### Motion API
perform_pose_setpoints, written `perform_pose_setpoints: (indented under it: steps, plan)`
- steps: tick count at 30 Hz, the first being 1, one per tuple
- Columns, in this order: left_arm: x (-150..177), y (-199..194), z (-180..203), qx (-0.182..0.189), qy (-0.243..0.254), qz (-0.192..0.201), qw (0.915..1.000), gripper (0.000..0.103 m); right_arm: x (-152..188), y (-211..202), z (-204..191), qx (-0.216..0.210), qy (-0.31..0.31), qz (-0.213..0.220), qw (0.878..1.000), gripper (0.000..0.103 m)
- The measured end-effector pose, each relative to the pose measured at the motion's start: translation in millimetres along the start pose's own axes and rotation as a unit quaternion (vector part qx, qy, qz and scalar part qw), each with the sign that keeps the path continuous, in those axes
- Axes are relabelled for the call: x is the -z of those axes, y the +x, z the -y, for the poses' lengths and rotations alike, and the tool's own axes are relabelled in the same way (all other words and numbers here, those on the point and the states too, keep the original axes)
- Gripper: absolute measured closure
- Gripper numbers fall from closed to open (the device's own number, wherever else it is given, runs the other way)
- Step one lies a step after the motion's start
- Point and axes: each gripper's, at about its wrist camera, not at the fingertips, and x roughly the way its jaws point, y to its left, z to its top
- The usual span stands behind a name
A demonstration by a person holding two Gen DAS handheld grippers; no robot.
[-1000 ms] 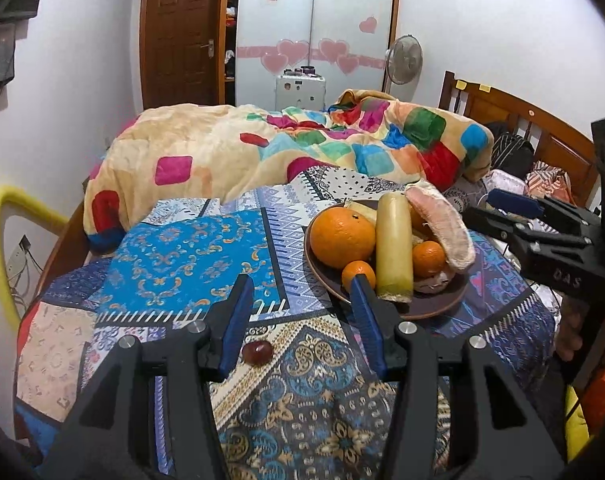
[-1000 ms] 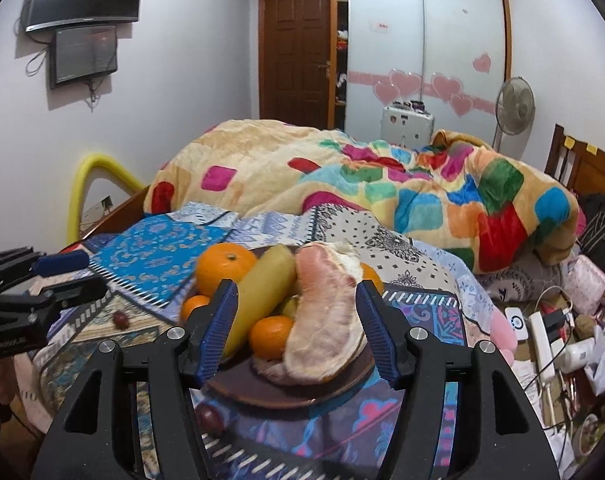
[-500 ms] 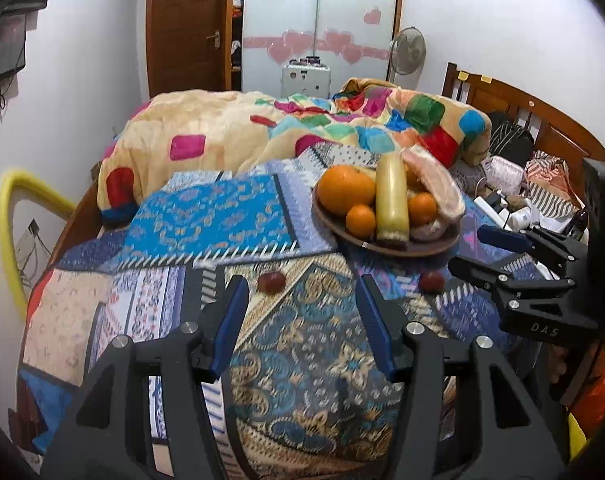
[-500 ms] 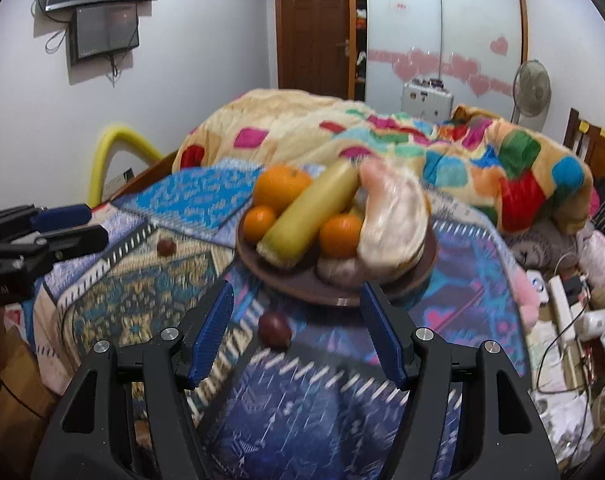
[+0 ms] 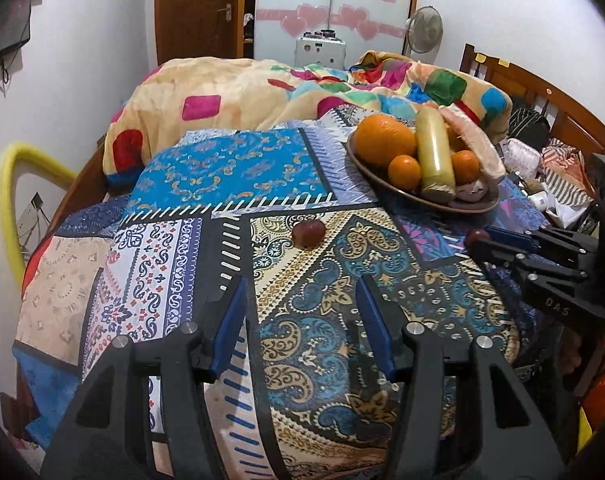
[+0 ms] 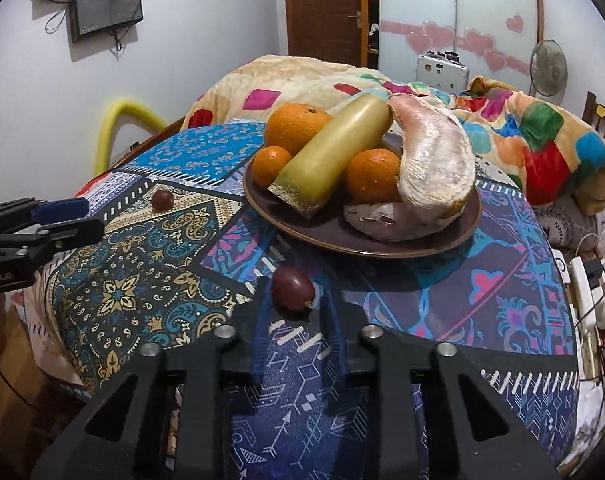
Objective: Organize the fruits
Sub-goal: 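Grasp a small red date with the left gripper while the right grasps the other red date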
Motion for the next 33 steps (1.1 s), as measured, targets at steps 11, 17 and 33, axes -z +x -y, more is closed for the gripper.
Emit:
perform_pose_setpoints:
  steps: [11,17,33]
  plan:
    - [-16.2,25.1,-2.1,0.006,-0.003,-0.012,0.9999,0.056,-0.3,-13.9,4.8,-0.007,0.007,0.021,1.0,0.085]
    - [-26.0,42.3,3.3,0.002,0.008,-0.022,0.9997,0.066,-5.0,-24.5,15.7,-0.001,0.009,0.038,0.999,0.085]
    - [-33.3,57.6,15.0,-0.022,0.029,-0.013,0.9992,0.086,-7.7,-19.1,33.7,-0.001,0.024,0.045,0.999,0.085]
